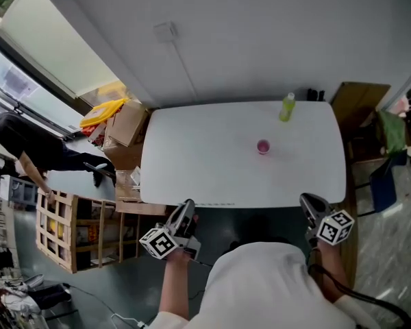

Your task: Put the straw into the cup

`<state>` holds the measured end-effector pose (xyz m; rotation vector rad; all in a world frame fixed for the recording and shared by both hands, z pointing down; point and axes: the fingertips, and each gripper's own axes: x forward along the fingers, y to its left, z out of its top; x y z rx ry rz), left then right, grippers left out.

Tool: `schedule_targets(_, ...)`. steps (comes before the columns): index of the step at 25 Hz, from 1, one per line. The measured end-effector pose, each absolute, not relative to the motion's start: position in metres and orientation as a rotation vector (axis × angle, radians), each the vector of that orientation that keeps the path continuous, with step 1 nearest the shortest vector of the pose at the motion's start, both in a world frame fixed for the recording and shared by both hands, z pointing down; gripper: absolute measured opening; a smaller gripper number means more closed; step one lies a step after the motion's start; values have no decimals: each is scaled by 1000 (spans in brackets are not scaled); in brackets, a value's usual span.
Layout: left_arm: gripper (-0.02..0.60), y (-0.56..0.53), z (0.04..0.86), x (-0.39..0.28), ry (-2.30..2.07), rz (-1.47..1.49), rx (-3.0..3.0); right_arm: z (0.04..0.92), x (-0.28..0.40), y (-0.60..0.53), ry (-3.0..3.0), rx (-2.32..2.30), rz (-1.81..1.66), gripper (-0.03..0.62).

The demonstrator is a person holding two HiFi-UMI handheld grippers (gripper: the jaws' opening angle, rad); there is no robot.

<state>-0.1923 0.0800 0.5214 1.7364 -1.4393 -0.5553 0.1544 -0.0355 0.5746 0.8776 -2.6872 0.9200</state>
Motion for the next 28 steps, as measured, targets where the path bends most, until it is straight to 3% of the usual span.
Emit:
schedule_targets(15,23,15,521,-173,-1424,-484,1748,585,139,-82,-2664,743,934,37)
schedule_targets(28,23,-50,532,-207,-1273,-448,1813,578,125,-113,-2611,971,939,37)
